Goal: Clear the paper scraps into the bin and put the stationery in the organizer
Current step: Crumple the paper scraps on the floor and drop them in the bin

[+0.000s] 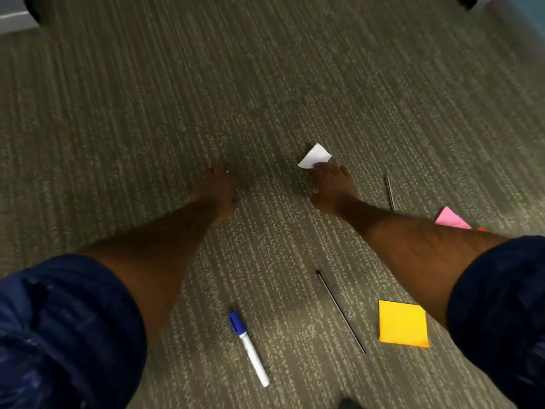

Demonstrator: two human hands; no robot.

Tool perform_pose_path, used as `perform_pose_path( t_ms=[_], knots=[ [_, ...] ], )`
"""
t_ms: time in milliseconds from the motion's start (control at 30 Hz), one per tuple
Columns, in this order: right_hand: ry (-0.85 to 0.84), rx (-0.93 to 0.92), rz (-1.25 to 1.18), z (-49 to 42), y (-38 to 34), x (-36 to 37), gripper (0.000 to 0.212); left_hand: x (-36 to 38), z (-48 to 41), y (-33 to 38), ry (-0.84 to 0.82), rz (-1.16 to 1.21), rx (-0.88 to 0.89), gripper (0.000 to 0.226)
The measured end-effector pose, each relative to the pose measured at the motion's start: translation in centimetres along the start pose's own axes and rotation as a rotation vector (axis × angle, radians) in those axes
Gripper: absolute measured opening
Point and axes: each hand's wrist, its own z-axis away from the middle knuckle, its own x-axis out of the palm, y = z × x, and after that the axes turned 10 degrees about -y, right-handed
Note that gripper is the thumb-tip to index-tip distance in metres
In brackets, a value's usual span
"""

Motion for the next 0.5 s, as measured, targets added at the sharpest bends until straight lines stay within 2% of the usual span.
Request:
perform_pose_path(
  t_ms=[100, 200, 267, 400, 433, 500],
  knots=[
    [0.075, -0.017, -0.060, 0.7, -0.3, -0.1, 0.050, -0.4, 0.6, 0.3, 0.074, 0.147, 0.015, 0.047],
    [0.235, -0.057, -0.339, 2.4, -1.4, -0.3, 0.034, -0.5, 2.4, 1.3, 0.182, 0.459, 0.006, 0.030],
    [0.281, -0.068, -0.442, 4.0, -2.6, -0.4, 0.023, -0.6, 4.2, 2.3, 0.220, 0.603, -0.004, 0.022],
    [0.222, -0.092, -0.557, 7.0, -5.1, -1.0, 0.017, -1.2, 8.0, 4.0, 0.207, 0.815, 0.054, 0.013],
    [0.188, -0.070, -0.649, 7.7, -5.9, -1.2, 0.020, -1.3, 8.8, 4.3, 0.171, 0.918, 0.054, 0.011],
    [0.125, -0.004, -0.865, 9.2, -7.8, -2.0, 0.034, -1.8, 11.1, 4.9, 0.076, 1.285, 0.024, 0.020]
  ],
)
